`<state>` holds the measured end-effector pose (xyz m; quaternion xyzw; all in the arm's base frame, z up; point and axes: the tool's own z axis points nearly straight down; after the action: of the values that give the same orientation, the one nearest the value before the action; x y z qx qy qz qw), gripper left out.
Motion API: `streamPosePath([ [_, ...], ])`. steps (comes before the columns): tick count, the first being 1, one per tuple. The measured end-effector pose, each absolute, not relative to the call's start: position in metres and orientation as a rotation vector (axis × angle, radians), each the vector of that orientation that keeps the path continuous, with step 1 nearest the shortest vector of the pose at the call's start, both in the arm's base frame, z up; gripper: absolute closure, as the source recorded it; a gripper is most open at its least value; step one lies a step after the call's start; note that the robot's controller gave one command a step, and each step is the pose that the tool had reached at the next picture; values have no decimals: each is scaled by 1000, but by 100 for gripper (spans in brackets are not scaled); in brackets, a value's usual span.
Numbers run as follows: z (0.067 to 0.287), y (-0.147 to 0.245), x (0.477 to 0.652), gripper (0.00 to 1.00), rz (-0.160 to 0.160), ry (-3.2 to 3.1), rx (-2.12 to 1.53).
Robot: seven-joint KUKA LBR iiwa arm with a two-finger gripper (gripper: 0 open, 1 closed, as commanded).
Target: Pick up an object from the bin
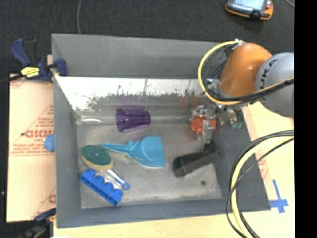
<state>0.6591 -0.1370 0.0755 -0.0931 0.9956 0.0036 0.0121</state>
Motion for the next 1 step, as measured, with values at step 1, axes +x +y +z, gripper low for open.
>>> streamPosePath([
  [1,75,-137,659,100,11,3104,-290],
])
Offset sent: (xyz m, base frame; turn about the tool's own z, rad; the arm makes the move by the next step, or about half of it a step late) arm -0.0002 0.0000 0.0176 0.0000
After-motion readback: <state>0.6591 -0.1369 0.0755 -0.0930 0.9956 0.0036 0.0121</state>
